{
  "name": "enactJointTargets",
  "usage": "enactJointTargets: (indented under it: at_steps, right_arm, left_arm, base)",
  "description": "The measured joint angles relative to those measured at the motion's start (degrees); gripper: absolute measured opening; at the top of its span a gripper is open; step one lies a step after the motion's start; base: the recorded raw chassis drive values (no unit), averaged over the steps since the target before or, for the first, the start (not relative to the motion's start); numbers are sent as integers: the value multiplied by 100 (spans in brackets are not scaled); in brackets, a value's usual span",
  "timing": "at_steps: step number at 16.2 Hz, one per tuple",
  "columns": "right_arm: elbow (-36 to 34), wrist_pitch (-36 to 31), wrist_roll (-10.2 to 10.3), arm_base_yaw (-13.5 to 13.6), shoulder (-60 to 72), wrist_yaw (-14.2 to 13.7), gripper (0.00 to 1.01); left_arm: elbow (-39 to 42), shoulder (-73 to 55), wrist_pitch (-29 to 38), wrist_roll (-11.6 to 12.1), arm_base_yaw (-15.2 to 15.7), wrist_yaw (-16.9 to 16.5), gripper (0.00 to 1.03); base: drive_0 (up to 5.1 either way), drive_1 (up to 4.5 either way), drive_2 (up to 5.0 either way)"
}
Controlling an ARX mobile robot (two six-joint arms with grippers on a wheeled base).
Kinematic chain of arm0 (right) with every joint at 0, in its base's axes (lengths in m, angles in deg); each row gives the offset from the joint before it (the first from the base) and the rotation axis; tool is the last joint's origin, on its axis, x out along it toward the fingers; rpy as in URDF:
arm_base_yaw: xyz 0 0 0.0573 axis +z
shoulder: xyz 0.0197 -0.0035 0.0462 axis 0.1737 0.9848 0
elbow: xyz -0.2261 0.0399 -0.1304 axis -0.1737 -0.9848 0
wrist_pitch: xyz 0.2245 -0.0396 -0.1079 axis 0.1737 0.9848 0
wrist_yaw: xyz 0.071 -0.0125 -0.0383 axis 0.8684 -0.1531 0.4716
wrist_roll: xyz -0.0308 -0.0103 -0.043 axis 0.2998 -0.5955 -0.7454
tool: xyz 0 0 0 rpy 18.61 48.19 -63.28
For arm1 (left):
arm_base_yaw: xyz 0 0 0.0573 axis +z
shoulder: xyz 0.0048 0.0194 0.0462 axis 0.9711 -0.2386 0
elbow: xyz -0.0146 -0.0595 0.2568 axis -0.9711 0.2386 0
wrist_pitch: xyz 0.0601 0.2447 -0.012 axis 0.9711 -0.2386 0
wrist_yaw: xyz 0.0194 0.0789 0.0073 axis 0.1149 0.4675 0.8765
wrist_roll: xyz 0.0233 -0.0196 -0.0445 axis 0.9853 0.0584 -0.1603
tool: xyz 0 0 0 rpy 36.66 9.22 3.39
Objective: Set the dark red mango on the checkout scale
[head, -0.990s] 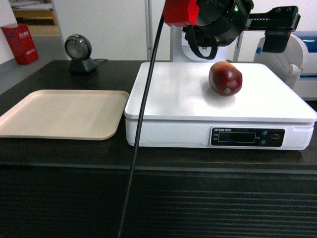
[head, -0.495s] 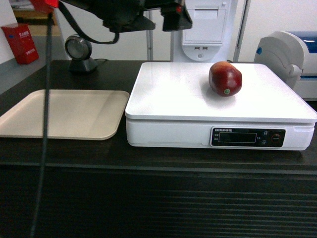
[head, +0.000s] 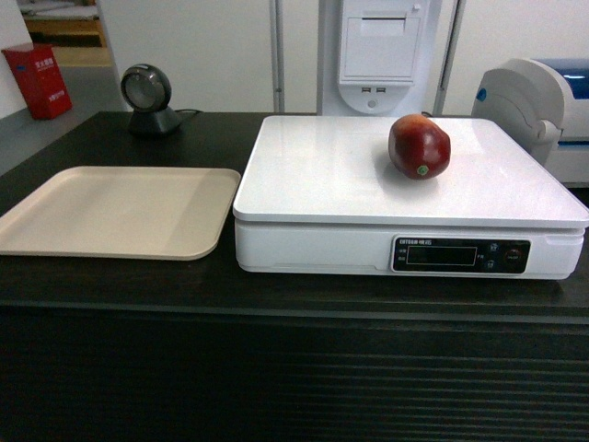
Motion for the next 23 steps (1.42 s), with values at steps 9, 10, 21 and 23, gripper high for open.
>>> enactJointTargets:
  at_steps: [9, 10, 21, 23]
  right_arm:
    - [0, 0, 0, 0, 0, 0, 98]
    - [0, 2, 0, 0, 0, 0, 98]
    - [0, 0, 0, 0, 0, 2, 98]
    - [0, 2, 0, 0, 0, 2, 98]
  left_arm:
    - [5233, 4297, 1932, 15, 170, 861, 2]
    - [5528, 4765, 1794, 20, 170, 861, 2]
    - [6220, 6599, 828, 22, 170, 859, 2]
    - [6220, 6990, 529, 22, 170, 861, 2]
  base:
    - [0, 0, 0]
    - [0, 0, 0]
    - [0, 0, 0]
    - [0, 0, 0]
